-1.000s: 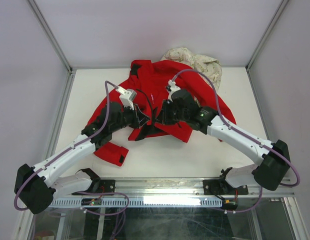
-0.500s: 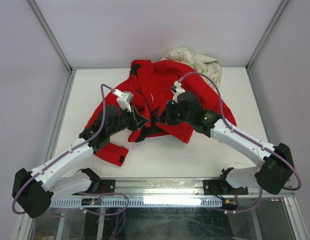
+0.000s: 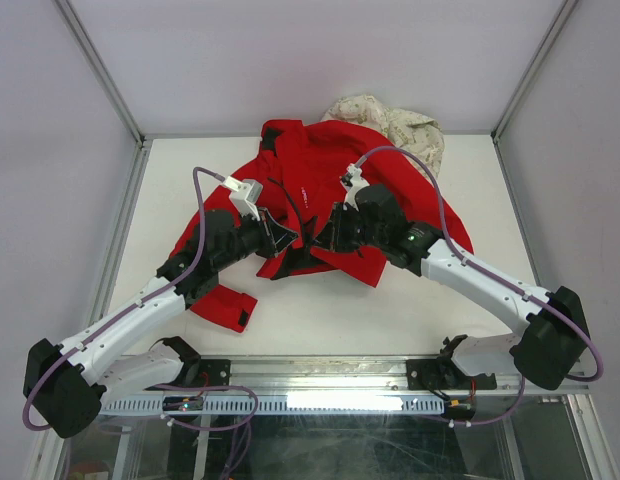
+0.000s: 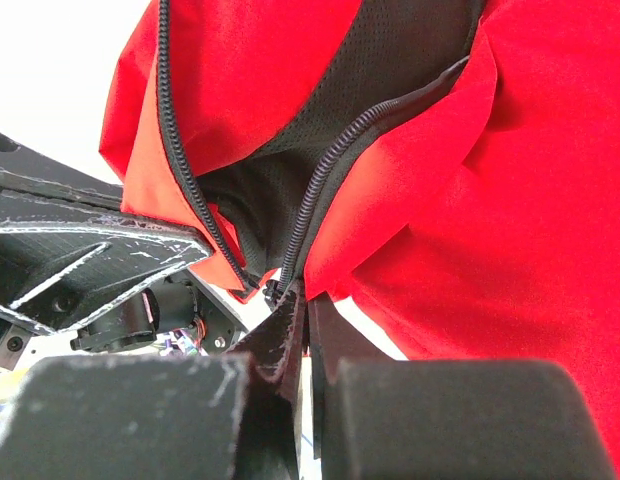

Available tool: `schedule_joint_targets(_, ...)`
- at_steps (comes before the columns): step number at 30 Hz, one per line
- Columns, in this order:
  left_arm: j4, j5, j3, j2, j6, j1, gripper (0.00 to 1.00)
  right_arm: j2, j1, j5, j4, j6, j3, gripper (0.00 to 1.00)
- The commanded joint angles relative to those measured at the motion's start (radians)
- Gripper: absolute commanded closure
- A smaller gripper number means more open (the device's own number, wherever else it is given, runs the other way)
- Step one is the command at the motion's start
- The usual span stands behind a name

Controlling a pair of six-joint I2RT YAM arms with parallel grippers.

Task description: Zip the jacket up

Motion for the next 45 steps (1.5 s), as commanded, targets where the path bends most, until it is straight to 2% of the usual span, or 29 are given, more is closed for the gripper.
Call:
schedule_joint_targets(1, 0.092, 0.000, 0.012, -0.003, -0.011, -0.008, 1.00, -0.036, 0.003, -0.020, 0.072, 0.007, 0.008, 1.00)
schedule_joint_targets(23, 0.091, 0.000, 0.013, 0.003, -0.006, -0.009, 1.00, -0.034, 0.007, -0.023, 0.071, 0.005, 0.025, 1.00)
schedule_joint_targets(45, -0.029, 0.044, 0.032, 0.009, 0.100, -0.018, 1.00, -0.007, 0.007, -0.021, 0.004, 0.008, 0.097, 1.00)
